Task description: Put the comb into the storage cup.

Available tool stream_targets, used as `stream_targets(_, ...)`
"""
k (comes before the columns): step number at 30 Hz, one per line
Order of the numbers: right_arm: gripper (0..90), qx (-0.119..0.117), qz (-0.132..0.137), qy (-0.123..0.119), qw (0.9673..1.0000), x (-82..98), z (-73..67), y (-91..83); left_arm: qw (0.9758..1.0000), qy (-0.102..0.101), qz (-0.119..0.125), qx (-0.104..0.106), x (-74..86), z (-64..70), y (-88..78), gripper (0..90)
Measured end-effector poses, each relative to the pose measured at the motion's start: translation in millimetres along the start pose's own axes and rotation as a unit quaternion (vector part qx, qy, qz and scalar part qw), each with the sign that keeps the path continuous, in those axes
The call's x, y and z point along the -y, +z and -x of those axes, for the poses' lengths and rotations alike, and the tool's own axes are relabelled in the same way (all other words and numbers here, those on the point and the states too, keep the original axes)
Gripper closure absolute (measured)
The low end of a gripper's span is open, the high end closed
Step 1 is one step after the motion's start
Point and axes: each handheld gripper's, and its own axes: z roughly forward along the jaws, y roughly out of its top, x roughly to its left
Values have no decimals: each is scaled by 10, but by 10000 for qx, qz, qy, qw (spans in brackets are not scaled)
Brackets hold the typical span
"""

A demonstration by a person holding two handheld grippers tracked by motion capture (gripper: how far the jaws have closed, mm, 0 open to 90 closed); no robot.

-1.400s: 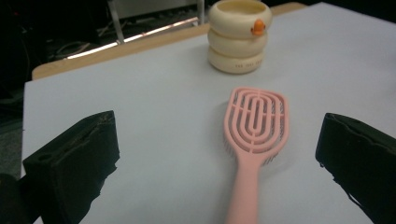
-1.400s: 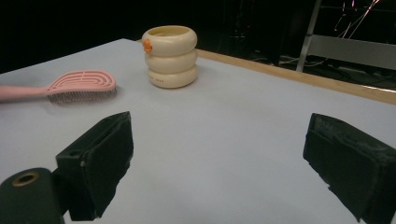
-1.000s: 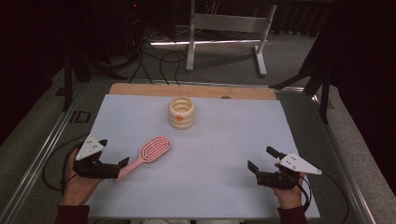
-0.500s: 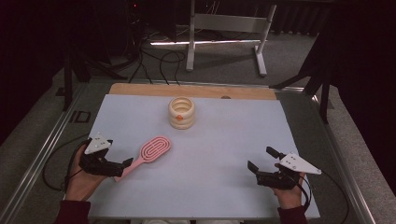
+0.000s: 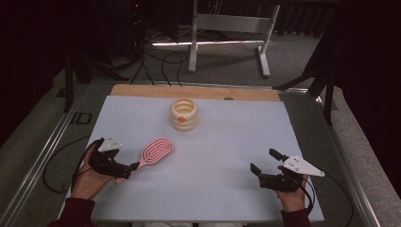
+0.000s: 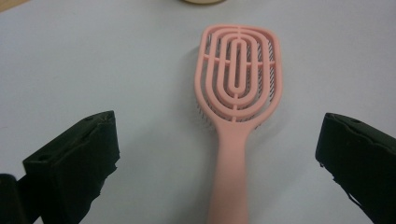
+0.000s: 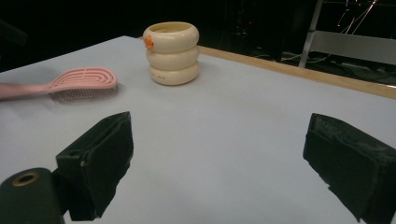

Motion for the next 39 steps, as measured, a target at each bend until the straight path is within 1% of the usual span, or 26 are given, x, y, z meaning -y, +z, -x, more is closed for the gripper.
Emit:
stream_targets(4,86,-1,-10,7,10000,2,1,1,9999,77,-131,21,-28,19,38,1)
stream_targets(6,86,-3,-12,6,10000,2,1,2,9996,169,-236,16,-53,34,75,1)
stream_targets(8,86,2,-9,7,10000,2,1,1,9995,185,-264,17,-59,40,89,1)
stream_targets(9,86,0,-8,11,10000,1,2,0,9990,248,-375,27,-71,46,111,1)
stream_targets(12,86,8,-3,19,10000,3,7,-2,9982,305,-514,40,-87,59,144,1)
stream_targets(13,86,7,-8,20,10000,3,8,-3,9982,305,-514,40,-87,59,144,1)
stream_targets(15,86,10,-10,17,10000,3,6,-1,9972,378,-646,36,-104,69,174,1)
stream_targets(19,86,1,-19,6,10000,7,4,6,9962,386,-777,43,-122,81,229,1)
stream_targets(20,86,1,-19,6,10000,7,4,6,9962,386,-777,43,-122,81,229,1)
stream_targets(21,87,3,-21,15,10000,8,3,7,9957,412,-826,59,-126,84,247,1)
stream_targets(22,86,2,-19,17,10000,8,3,7,9945,470,-933,51,-135,97,281,1)
stream_targets(25,86,3,-24,14,10000,12,7,8,9921,597,-1099,49,-153,118,322,1)
stream_targets(28,86,1,-35,19,10000,13,8,8,9903,667,-1219,59,-170,131,364,1)
stream_targets(32,86,-9,-55,21,10000,17,7,13,9871,725,-1428,44,-192,134,432,1)
stream_targets(33,86,-9,-55,21,10000,17,7,13,9871,725,-1428,44,-192,134,432,1)
stream_targets(34,86,-9,-57,19,10000,17,6,13,9855,745,-1525,62,-201,139,465,1)
stream_targets(35,86,-5,-56,18,10000,17,7,13,9846,761,-1571,49,-205,142,479,1)
stream_targets(36,86,-5,-56,18,10000,17,7,13,9846,761,-1571,49,-205,142,479,1)
stream_targets(39,86,-5,-55,23,10000,17,11,10,9828,759,-1679,68,-207,145,522,1)
